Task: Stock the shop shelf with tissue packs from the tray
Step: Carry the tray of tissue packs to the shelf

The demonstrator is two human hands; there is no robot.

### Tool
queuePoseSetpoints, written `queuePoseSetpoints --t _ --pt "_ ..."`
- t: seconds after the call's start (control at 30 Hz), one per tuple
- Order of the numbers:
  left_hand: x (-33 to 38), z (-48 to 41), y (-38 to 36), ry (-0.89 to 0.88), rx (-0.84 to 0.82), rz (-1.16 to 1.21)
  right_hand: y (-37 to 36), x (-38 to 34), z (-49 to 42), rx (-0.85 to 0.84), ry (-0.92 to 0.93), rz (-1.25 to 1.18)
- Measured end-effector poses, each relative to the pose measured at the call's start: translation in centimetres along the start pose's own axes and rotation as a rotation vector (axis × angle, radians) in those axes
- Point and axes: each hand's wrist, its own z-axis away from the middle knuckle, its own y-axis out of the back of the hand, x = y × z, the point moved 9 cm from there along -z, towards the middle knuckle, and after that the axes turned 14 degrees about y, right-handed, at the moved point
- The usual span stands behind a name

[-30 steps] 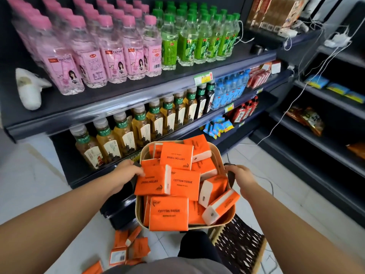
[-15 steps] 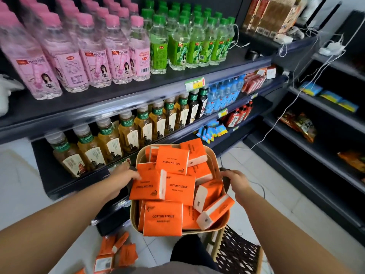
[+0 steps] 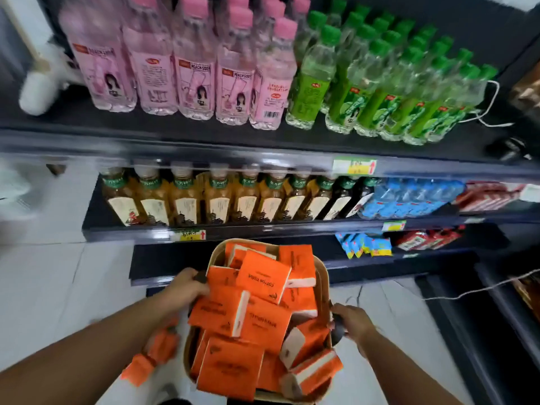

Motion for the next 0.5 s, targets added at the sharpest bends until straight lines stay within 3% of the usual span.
queuePoseSetpoints --t 0.23,0.5 --pt "-3.6 0.1 0.5 0.053 0.071 0.079 -1.9 -0.8 -2.0 -0.122 0.046 0.094" --pt "-6.3 2.0 2.7 0.032 0.127 0.140 -6.4 -0.7 -0.5 -0.147 0.159 0.118"
